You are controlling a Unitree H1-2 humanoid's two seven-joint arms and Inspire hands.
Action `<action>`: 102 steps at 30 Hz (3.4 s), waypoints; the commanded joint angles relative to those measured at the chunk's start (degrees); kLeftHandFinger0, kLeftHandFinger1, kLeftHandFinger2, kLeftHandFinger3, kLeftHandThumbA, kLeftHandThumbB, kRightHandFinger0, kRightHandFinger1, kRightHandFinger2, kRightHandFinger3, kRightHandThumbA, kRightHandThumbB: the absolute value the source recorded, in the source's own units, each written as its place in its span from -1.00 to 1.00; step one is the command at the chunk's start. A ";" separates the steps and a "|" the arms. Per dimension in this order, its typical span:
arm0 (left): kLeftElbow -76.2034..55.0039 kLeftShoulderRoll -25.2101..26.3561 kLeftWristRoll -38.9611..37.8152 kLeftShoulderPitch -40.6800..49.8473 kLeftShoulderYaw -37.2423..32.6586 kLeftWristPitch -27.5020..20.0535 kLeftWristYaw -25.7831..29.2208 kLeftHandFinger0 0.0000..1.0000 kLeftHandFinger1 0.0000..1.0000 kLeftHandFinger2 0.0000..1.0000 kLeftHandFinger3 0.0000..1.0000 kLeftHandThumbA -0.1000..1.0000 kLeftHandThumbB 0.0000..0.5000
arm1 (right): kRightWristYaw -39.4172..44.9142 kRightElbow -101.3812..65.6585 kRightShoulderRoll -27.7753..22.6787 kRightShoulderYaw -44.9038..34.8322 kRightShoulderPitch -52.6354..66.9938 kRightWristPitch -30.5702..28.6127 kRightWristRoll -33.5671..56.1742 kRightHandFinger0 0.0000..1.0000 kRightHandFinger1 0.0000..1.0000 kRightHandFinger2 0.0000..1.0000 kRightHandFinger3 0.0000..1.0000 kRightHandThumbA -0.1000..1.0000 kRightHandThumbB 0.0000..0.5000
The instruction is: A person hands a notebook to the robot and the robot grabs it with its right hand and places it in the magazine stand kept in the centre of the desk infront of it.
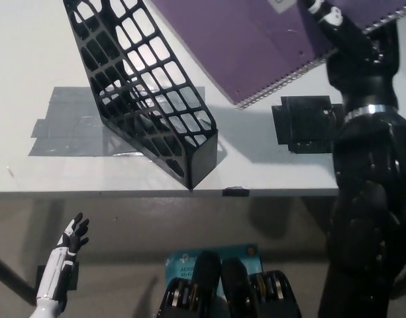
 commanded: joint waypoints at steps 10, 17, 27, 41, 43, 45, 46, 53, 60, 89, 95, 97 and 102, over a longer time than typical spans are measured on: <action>-1.34 0.91 -0.10 -1.04 0.01 -2.12 0.43 0.96 1.00 1.00 1.00 1.00 1.00 | -1.25 5.20 5.64 3.14 -6.24 -8.18 -2.86 -1.00 -1.00 -1.00 -1.00 1.00 -0.89; -1.37 1.20 0.58 -1.30 -0.22 -2.12 0.36 0.97 1.00 1.00 1.00 1.00 1.00 | -1.17 7.29 6.66 4.26 -7.64 -9.51 -4.37 -1.00 -1.00 -1.00 -1.00 1.00 -0.84; -1.57 0.94 -0.22 -1.72 -0.26 -2.12 -0.01 0.98 1.00 1.00 1.00 1.00 1.00 | -2.64 12.17 7.34 5.21 -9.34 -12.92 -7.70 -1.00 -1.00 -1.00 -1.00 1.00 -0.81; -1.39 1.21 -0.64 -2.72 -0.54 -2.12 -0.77 1.00 1.00 1.00 1.00 1.00 1.00 | -3.73 20.45 7.38 7.51 -10.61 -20.46 -13.88 -1.00 -1.00 -1.00 -1.00 1.00 -0.80; -1.27 1.16 -0.61 -2.82 -0.54 -2.12 -0.69 1.00 1.00 1.00 1.00 1.00 1.00 | -4.29 21.67 7.61 8.00 -10.38 -21.55 -14.97 -1.00 -1.00 -1.00 -1.00 1.00 -0.84; -1.23 1.13 -0.68 -3.04 -0.57 -2.12 -0.74 1.00 1.00 1.00 1.00 1.00 1.00 | -5.11 22.81 7.78 8.59 -10.15 -22.70 -16.35 -1.00 -1.00 -1.00 -1.00 1.00 -0.83; -1.25 1.10 -0.72 -3.07 -0.60 -2.12 -0.78 1.00 1.00 1.00 1.00 1.00 1.00 | -5.35 23.32 7.96 8.80 -9.93 -23.37 -16.82 -1.00 -1.00 -1.00 -1.00 1.00 -0.82; -1.61 1.02 -0.77 -3.00 -0.58 -2.12 -0.78 1.00 1.00 1.00 1.00 1.00 1.00 | -6.35 23.95 8.62 8.56 -9.85 -25.61 -17.21 -1.00 -1.00 -1.00 -1.00 1.00 -0.75; -1.67 1.07 -0.08 -3.12 -0.67 -2.12 -0.21 1.00 1.00 1.00 1.00 1.00 1.00 | -6.71 20.61 8.84 6.09 -11.03 -26.41 -13.25 -1.00 -1.00 -1.00 -1.00 1.00 -0.70; -1.62 0.92 0.42 -3.44 -0.38 -2.12 0.64 0.99 1.00 1.00 1.00 1.00 1.00 | -7.59 9.58 7.43 5.60 -10.62 -20.71 -11.63 -1.00 -1.00 -1.00 -1.00 1.00 -0.75; -1.80 1.11 0.35 -3.62 -0.32 -2.12 0.22 1.00 1.00 1.00 1.00 1.00 1.00 | -8.69 12.20 8.11 7.47 -10.09 -22.79 -15.63 -1.00 -1.00 -1.00 -1.00 1.00 -0.79; -1.96 1.09 0.46 -3.59 -0.34 -2.12 0.35 1.00 1.00 1.00 1.00 1.00 1.00 | -9.79 13.22 8.63 7.79 -10.01 -23.33 -16.92 -1.00 -1.00 -1.00 -1.00 1.00 -0.73; -2.13 1.32 1.57 -3.51 -0.53 -2.12 0.81 1.00 1.00 1.00 1.00 1.00 1.00 | -10.70 15.94 8.97 8.87 -9.82 -25.61 -16.23 -1.00 -1.00 -1.00 -1.00 1.00 -0.74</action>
